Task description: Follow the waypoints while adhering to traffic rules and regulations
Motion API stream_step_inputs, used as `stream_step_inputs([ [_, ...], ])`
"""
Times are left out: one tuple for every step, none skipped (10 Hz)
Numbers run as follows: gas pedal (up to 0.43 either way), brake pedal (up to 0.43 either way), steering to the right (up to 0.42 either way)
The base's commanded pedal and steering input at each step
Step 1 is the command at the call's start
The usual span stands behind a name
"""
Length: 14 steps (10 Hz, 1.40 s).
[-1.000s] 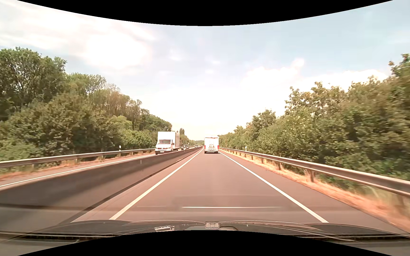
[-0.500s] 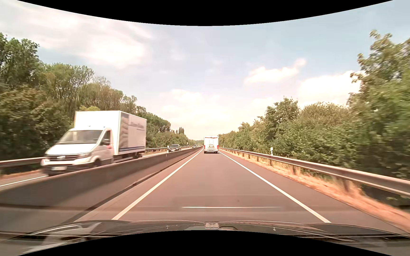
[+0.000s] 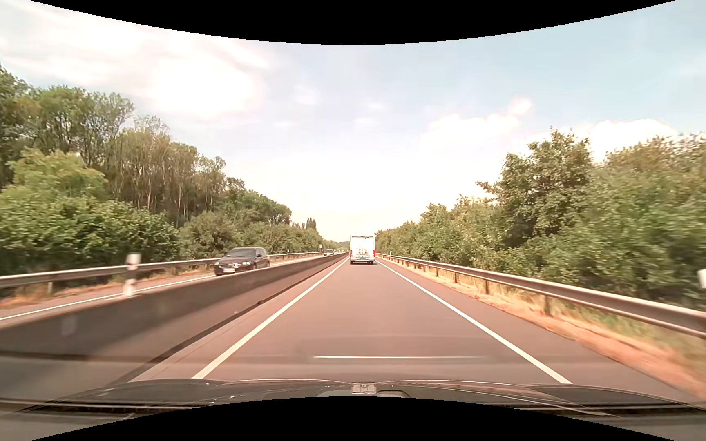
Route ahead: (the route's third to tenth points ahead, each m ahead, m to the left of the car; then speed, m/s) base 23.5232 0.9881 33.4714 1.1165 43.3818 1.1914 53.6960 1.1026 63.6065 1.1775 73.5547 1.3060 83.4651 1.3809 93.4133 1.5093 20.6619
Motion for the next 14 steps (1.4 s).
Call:
stream_step_inputs([
  [0.13, 0.0, -0.002],
  [0.118, 0.0, -0.002],
  [0.067, 0.0, -0.002],
  [0.008, 0.0, -0.002],
  [0.008, 0.0, -0.002],
  [0.028, 0.0, -0.001],
  [0.039, 0.0, -0.001],
  [0.047, 0.0, -0.001],
  [0.079, 0.0, -0.001],
  [0.087, 0.0, -0.001],
  [0.087, 0.0, -0.001],
  [0.087, 0.0, -0.001],
  [0.11, 0.0, -0.001],
  [0.118, 0.0, -0.001],
])
